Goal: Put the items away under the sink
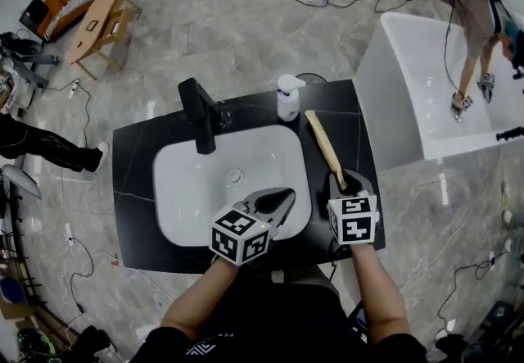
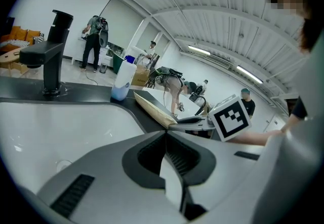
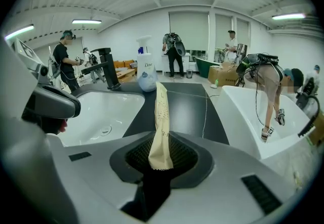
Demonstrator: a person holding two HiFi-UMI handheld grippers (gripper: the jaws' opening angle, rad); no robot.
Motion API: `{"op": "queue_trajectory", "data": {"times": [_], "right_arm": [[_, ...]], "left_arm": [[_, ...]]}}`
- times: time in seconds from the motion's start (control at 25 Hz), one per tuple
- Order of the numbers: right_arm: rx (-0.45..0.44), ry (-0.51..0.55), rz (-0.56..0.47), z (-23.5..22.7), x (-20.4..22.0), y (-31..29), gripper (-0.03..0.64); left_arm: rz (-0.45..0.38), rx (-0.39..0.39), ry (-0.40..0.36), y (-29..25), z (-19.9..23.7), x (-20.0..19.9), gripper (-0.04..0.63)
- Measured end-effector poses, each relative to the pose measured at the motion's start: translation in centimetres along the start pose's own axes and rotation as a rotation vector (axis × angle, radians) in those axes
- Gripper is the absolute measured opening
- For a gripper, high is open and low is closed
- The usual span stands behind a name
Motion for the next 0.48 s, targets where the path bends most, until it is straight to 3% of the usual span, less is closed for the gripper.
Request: {"op": "queue_trajectory", "data": {"times": [0.48], "right_arm": [[0.060, -0.043, -0.058, 2.9, 1.4, 3.7, 0.080]], "left_arm": [[-0.016, 0.069, -0.038, 2.4, -0.3, 0.9, 0.014]]}}
Point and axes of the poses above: the fingertips, and each gripper's own axes: y backward along the fingers, z to its left, x out of its underside, the point moved 10 cm from there along y, backward along the fingers, and after that the axes turned 10 degrees about -x, right-handed, at the moved point
